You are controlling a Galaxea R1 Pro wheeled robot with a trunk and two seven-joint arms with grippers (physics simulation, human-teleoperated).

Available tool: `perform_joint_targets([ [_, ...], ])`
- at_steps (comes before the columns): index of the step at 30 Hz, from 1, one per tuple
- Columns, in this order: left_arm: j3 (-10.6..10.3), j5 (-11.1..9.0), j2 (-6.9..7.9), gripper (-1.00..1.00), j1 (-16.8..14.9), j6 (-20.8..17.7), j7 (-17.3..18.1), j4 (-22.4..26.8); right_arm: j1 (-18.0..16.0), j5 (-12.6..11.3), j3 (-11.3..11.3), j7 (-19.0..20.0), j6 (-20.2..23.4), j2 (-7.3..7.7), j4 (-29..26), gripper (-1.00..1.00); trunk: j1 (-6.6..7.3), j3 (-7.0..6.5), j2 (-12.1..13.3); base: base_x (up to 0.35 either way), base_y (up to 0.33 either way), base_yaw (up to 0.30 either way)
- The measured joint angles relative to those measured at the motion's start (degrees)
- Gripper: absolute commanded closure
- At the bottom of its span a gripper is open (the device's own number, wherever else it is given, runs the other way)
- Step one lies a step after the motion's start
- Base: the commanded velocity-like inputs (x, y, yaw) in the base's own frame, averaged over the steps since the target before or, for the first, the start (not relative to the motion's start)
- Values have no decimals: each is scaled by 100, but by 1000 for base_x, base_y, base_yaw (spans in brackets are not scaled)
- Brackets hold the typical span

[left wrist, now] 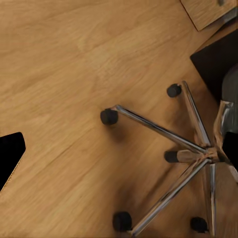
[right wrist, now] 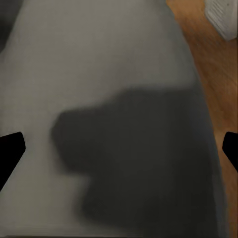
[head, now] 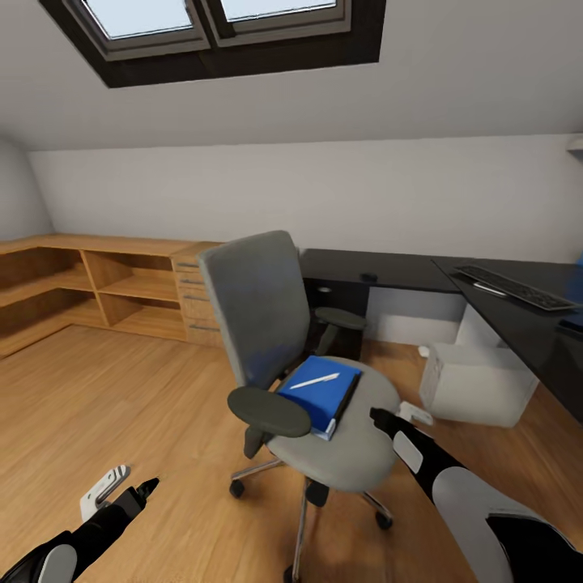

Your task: In the bedroom, organize the workspace by keeping the computer under the desk, ensuring the monitor is on the desk, placing the keyboard on the desk next to the monitor, placing the mouse on the desk next to the keyboard, moving the folder from the swivel chair onto the desk next to the mouse, stacking the notebook on top of the folder with the pen on top of the notebook, and positioning the swivel chair next to the desk.

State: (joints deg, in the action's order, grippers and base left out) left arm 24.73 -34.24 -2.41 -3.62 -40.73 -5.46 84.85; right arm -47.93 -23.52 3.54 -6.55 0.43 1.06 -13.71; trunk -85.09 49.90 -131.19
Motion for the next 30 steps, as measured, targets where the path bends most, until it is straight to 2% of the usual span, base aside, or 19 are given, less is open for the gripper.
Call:
perform_joint_targets([
  [26,-51,12,-9,-100,0,6,-9,-14,0,12,48,10,3,171,-171,-100,0,111,0,0,0,246],
  [30,-128,13,-9,-100,-1,9,-9,-20,1,16,49,11,1,54,-203,-100,0,117,0,0,0,49],
])
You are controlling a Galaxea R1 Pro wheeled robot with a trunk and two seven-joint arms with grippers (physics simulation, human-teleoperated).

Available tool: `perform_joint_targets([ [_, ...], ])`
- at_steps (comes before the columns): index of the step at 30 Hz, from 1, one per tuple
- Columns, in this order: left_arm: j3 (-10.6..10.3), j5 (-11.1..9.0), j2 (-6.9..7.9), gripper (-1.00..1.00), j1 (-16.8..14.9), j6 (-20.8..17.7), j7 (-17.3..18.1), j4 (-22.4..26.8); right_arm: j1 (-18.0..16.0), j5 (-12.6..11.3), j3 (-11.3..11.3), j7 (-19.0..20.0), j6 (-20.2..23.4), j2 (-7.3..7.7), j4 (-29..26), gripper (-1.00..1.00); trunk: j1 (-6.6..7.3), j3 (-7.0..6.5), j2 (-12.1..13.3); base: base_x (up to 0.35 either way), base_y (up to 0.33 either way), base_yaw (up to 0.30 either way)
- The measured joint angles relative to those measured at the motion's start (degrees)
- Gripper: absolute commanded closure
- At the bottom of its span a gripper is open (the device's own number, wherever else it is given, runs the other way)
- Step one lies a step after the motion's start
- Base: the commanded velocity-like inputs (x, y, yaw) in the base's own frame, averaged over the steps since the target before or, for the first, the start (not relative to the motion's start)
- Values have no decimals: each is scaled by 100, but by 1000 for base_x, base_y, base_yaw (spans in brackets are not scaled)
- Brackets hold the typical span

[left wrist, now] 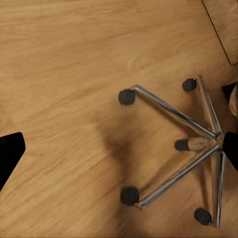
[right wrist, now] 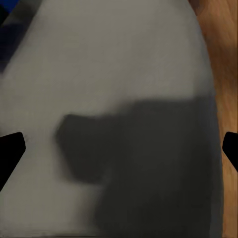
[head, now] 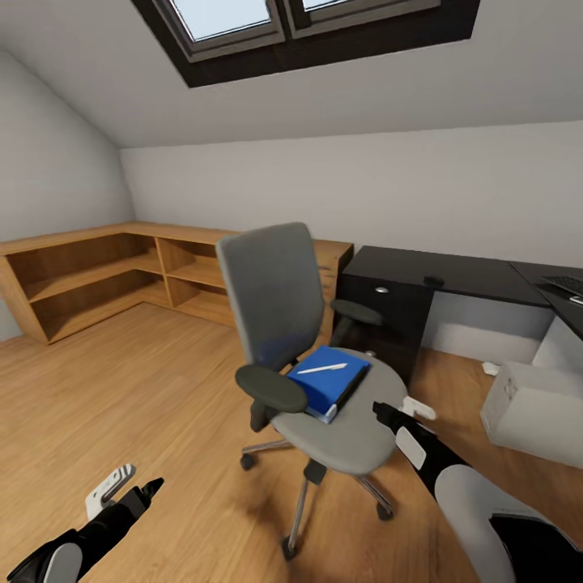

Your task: In the bedroom, organize the workspace by keeping the computer under the desk, ensuring the monitor is on the desk, placing the keyboard on the desk next to the monitor, placing the mouse on the desk next to the keyboard, moving the folder from the swivel chair onto the desk next to the mouse, stacking the notebook on top of the folder with the pen on top of the notebook, and positioning the swivel chair next to the desk.

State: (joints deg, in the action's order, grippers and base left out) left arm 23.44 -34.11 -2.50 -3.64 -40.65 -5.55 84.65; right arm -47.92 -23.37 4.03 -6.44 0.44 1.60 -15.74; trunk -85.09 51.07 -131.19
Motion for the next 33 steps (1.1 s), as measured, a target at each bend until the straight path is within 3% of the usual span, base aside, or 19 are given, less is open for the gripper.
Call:
perform_joint_targets([
  [4,-14,2,0,-100,-2,0,0,-8,1,-60,-19,21,4,-141,1,-100,0,1,0,0,0,-60],
  [13,-30,3,0,-100,-2,0,-3,-17,1,-95,-20,30,6,-137,187,-100,0,1,0,0,0,-232],
  [18,-153,9,1,-100,-2,7,-9,-119,5,-107,-14,17,2,-127,242,-100,-1,2,1,0,0,-210],
  [33,-190,19,10,-100,-1,9,-10,-132,4,-137,3,10,-4,-87,243,-100,-1,2,1,0,0,-30],
])
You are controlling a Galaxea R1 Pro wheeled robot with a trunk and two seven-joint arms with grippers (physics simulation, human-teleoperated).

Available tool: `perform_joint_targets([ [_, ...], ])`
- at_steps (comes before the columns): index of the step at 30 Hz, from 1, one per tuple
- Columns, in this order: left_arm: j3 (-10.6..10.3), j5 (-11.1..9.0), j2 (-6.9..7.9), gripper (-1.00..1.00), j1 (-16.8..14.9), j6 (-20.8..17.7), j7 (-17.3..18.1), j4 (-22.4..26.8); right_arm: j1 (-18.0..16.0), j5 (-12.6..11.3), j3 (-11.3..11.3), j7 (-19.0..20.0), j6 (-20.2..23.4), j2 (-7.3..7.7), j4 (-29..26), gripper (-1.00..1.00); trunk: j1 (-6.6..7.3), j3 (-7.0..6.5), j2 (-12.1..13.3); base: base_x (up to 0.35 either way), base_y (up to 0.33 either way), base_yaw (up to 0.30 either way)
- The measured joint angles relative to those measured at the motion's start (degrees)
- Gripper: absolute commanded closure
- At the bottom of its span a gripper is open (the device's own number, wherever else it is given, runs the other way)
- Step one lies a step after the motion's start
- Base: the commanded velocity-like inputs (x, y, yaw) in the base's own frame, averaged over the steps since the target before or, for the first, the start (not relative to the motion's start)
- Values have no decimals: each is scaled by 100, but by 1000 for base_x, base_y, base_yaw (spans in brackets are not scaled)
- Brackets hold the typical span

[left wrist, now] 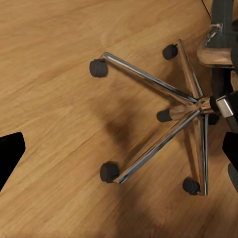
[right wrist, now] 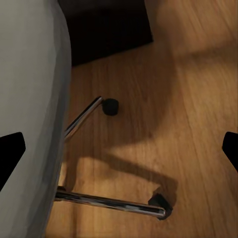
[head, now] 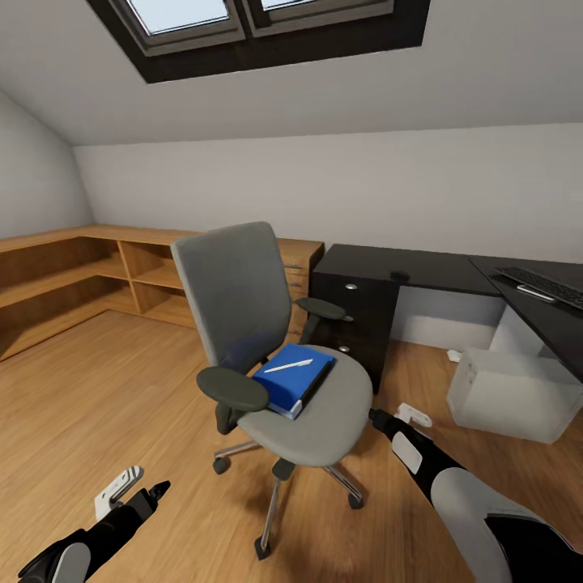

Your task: In the bedroom, organize the workspace by keeping the computer under the desk, ensuring the monitor is on the desk, placing the keyboard on the desk next to the monitor, placing the mouse on the desk next to the keyboard, moving the folder from the swivel chair onto the desk next to the mouse, stacking the notebook on top of the folder with the pen on top of the notebook, and positioning the swivel chair next to the desk.

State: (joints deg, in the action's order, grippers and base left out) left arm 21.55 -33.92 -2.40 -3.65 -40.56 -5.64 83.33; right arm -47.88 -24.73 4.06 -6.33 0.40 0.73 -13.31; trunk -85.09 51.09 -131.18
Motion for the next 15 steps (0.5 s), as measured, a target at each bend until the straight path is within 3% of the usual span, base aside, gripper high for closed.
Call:
perform_joint_targets([
  [7,-1,7,4,-100,-1,-2,0,-1,1,5,5,-10,-101,13,3,-100,0,0,0,0,0,-90],
  [15,29,2,24,-100,0,-11,9,29,1,20,-2,-22,-217,13,10,-100,0,0,0,0,0,-13],
])
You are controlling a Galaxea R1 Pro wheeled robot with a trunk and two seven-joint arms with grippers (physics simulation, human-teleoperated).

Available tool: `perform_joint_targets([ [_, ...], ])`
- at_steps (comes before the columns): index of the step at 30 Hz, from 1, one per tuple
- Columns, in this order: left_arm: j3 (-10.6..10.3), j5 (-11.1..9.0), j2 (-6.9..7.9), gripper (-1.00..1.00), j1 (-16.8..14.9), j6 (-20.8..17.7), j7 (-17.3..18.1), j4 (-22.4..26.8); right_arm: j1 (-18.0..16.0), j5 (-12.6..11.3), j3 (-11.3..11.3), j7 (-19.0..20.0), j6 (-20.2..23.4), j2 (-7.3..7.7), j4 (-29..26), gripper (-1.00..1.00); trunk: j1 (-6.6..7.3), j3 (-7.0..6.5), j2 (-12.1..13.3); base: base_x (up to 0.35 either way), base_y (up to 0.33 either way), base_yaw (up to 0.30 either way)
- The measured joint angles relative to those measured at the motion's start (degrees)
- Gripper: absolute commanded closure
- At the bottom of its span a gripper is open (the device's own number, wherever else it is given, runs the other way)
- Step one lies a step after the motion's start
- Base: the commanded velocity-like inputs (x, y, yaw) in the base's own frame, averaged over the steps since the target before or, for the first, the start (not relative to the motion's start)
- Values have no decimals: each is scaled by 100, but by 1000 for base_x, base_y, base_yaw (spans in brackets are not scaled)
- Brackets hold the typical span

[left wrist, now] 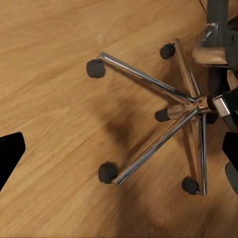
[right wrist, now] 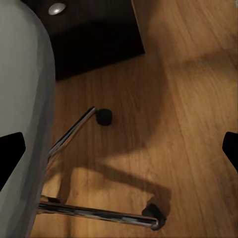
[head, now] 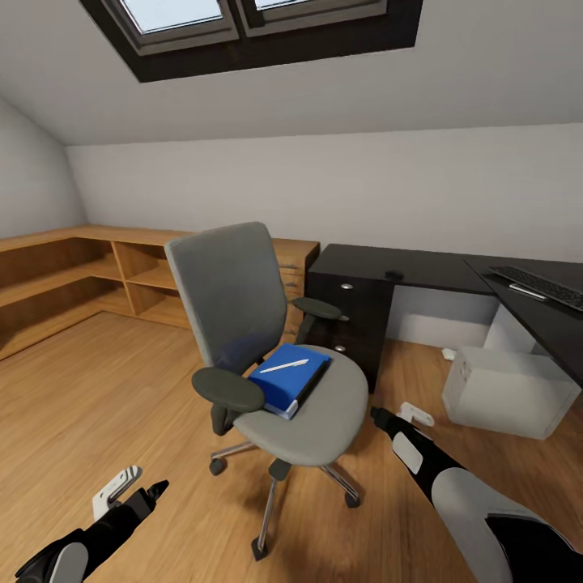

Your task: In the bedroom, organize the workspace by keeping the computer under the desk, ensuring the monitor is on the desk, placing the keyboard on the desk next to the monitor, placing the mouse on the desk next to the keyboard, moving the folder from the swivel chair onto the desk next to the mouse, stacking the notebook on top of the folder with the pen on top of the notebook, and positioning the swivel chair next to the desk.

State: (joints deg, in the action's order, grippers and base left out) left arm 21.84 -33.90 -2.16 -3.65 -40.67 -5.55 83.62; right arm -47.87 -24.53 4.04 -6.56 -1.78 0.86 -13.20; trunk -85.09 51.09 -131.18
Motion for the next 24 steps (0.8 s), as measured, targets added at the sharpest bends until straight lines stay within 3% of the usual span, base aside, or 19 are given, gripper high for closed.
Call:
perform_joint_targets([
  [16,13,-2,9,-100,0,-6,0,36,0,-1,-3,-40,10,-5,25,-100,1,0,0,200,0,0],
  [19,15,-2,10,-100,0,-6,0,35,0,-2,8,-217,20,-5,28,-100,0,0,0,28,0,0],
  [22,18,0,13,-100,0,-7,0,38,-1,-22,17,-894,38,-5,23,-100,0,0,0,5,0,0],
  [24,21,-1,16,-100,0,-7,0,38,-1,-31,16,-975,47,-5,23,-100,0,0,0,1,0,0],
])
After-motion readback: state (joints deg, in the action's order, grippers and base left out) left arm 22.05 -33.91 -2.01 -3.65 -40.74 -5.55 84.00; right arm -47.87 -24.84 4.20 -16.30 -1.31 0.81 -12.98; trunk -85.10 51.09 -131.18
